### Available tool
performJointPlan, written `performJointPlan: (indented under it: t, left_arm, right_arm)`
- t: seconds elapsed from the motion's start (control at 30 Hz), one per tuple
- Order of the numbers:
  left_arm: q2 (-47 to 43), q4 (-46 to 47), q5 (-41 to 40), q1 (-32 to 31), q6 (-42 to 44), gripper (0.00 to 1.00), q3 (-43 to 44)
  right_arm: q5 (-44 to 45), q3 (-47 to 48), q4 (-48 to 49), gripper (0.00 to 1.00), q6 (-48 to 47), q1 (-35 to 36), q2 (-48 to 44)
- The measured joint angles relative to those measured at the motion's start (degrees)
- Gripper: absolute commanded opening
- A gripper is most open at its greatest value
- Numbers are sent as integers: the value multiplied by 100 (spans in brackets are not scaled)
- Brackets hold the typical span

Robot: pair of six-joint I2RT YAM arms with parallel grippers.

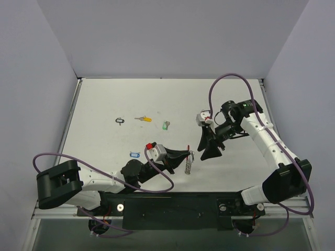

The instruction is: Put the keys on the keyring

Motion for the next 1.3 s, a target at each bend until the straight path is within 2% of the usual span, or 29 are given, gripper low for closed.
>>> performJointPlan:
  t: [0.2, 0.4, 0.8, 1.13, 1.3]
  left_arm:
    - [0, -9, -7, 0, 0, 0, 7]
    - [0, -17, -7, 0, -2, 0, 24]
    - [0, -20, -22, 0, -33, 0, 66]
    - [11, -7, -20, 0, -63, 0, 66]
    - [13, 28, -17, 0, -103, 0, 66]
  right_arm:
    - [348, -424, 835, 48, 1897, 70, -535]
    - [358, -549, 1331, 45, 2614, 149, -920]
    - [249, -531, 1458, 33, 2638, 452, -809]
    - [74, -393, 1152, 23, 2203, 487, -505]
    - [9, -221, 848, 22, 1862, 487, -424]
